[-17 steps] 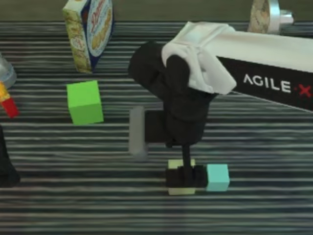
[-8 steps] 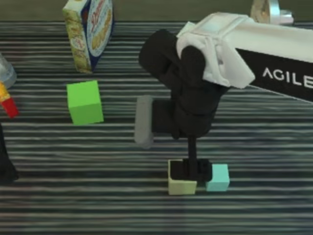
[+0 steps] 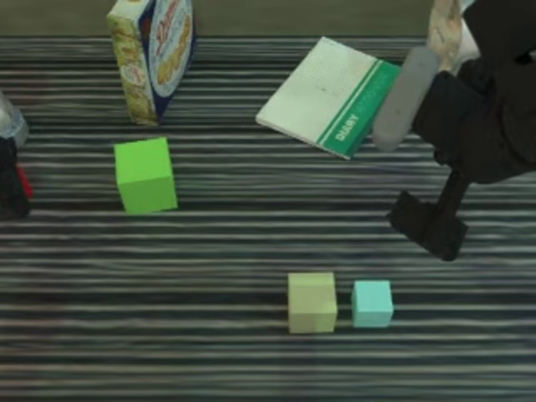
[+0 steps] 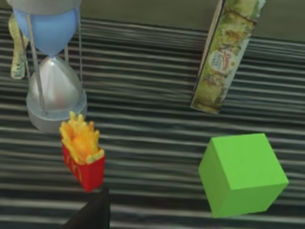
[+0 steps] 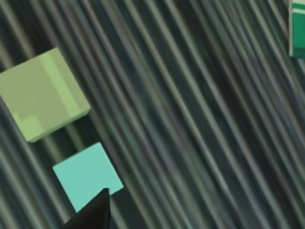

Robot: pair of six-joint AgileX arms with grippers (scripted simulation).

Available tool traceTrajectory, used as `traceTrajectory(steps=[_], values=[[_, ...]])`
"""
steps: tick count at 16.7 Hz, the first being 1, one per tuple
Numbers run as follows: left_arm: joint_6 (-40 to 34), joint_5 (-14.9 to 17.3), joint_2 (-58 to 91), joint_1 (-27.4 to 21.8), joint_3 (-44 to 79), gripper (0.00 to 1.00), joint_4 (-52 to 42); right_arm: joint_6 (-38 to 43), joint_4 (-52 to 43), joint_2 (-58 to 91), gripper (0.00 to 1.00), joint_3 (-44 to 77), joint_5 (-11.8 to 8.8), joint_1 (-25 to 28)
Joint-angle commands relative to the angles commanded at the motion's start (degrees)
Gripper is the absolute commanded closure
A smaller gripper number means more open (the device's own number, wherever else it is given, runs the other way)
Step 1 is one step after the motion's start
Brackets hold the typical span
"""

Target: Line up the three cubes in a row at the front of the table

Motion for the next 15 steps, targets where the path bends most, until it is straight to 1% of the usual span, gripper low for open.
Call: traceTrajectory(steps=[4,7,11,15], values=[[-4.73,0.15,27.24,-2.81,22.52,0.0,-14.93,8.63,12.39,-23.76,0.0,-19.09,-0.6,-9.22],[-8.29,0.22,47.92,-4.82,39.25,0.0,-26.04,15.35,21.34,-41.41,0.0,-33.98,-0.46,-15.9],[-12.54,0.25,71.68,-7.2,59.44,0.0,-38.9,23.1,31.76,-61.03,0.0,-51.03,0.48,-23.12],[-15.73,0.19,87.83,-8.99,74.85,0.0,-47.93,28.84,40.04,-75.06,0.0,-63.05,1.84,-28.0]])
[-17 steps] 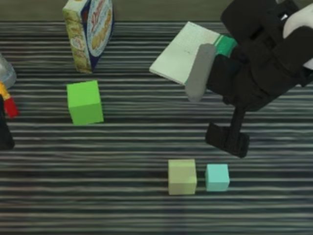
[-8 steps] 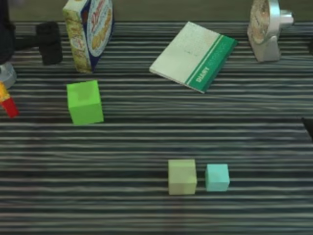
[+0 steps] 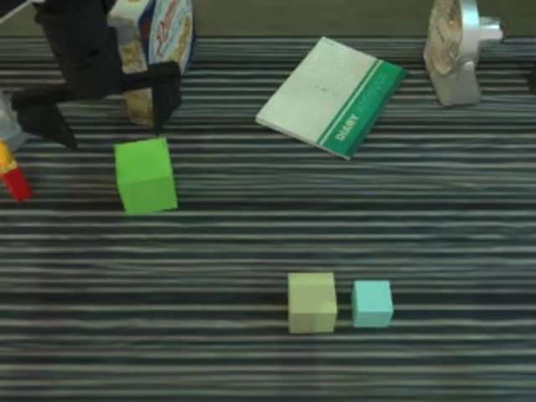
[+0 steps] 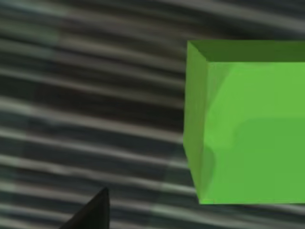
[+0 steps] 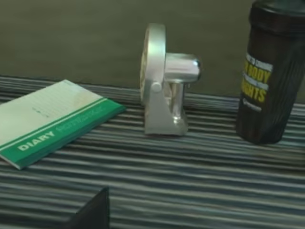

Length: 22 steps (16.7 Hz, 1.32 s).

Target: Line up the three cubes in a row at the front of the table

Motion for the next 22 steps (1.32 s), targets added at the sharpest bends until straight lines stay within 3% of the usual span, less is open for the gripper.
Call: traceTrajectory(steps=[4,11,19,22], values=[[-1.68,-0.08,7.41,-0.97,8.31,0.0,-4.36,3.3,4.99,-7.92,0.0,-6.25,1.02,-2.54],[-1.74,-0.08,7.88,-0.74,8.69,0.0,-4.39,3.52,5.33,-8.53,0.0,-6.66,1.12,-2.68],[-1.66,-0.06,11.12,-0.93,-3.34,0.0,11.19,3.52,5.33,-8.53,0.0,-6.66,1.12,-2.68],[-1.69,-0.05,11.72,-0.96,-5.03,0.0,13.12,3.52,5.33,-8.53,0.0,-6.66,1.12,-2.68]])
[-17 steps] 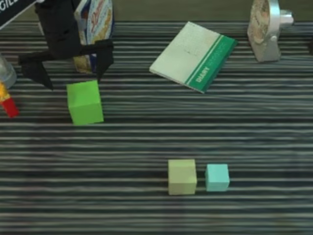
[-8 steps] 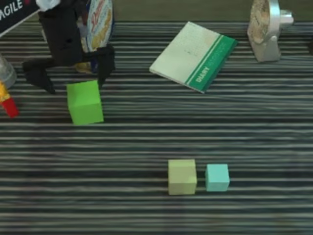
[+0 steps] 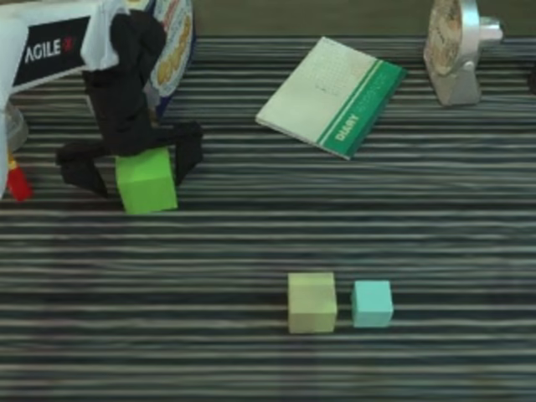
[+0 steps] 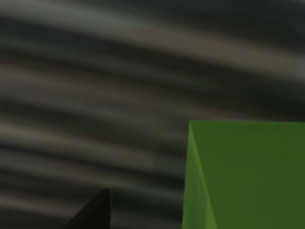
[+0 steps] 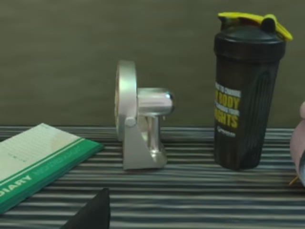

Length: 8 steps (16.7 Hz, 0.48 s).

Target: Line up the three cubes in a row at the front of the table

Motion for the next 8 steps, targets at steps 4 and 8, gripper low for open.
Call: traceTrajectory(steps=[4,8], values=[[0.0,0.0,0.0,0.0,0.0,0.08,0.0,0.0,0.0,0.0,0.0,0.0,0.0,0.0],[0.0,0.0,0.0,0.0,0.0,0.38,0.0,0.0,0.0,0.0,0.0,0.0,0.0,0.0]])
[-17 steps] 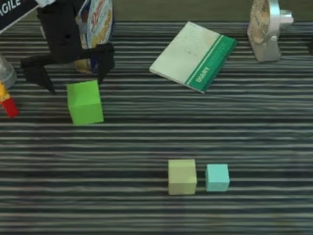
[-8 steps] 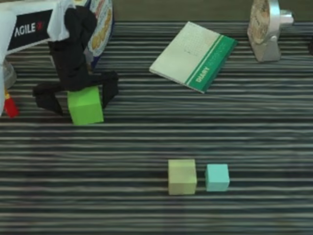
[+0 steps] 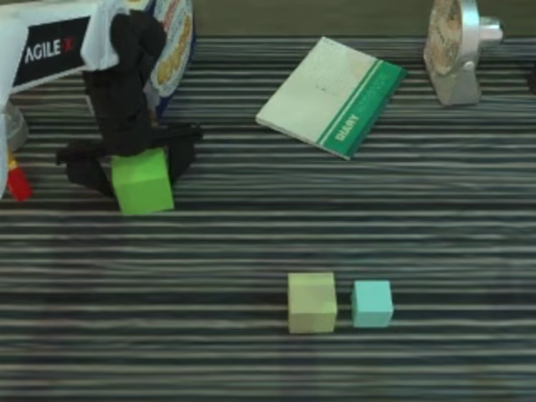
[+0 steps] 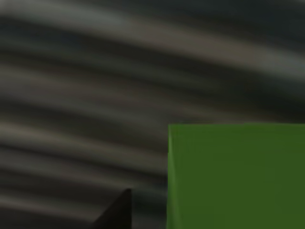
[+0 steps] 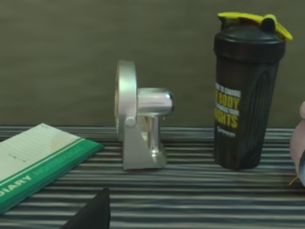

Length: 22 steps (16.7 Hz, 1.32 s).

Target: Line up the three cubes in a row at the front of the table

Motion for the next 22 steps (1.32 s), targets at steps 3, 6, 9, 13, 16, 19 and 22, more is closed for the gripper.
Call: traceTrajectory(steps=[3,6,9,13,16,19,22], values=[[0.0,0.0,0.0,0.0,0.0,0.6,0.0,0.0,0.0,0.0,0.0,0.0,0.0,0.0],[0.0,0.0,0.0,0.0,0.0,0.83,0.0,0.0,0.0,0.0,0.0,0.0,0.0,0.0],[0.0,0.0,0.0,0.0,0.0,1.0,0.0,0.0,0.0,0.0,0.0,0.0,0.0,0.0],[0.0,0.0,0.0,0.0,0.0,1.0,0.0,0.0,0.0,0.0,0.0,0.0,0.0,0.0],[0.0,0.0,0.0,0.0,0.0,1.0,0.0,0.0,0.0,0.0,0.0,0.0,0.0,0.0],[0.19,-0.16,-0.62,0.13,1.0,1.0,-1.19,0.0,0.0,0.0,0.0,0.0,0.0,0.0],[0.07,-0.24,-1.83,0.6,5.03,1.0,-6.64,0.0,0.0,0.0,0.0,0.0,0.0,0.0]])
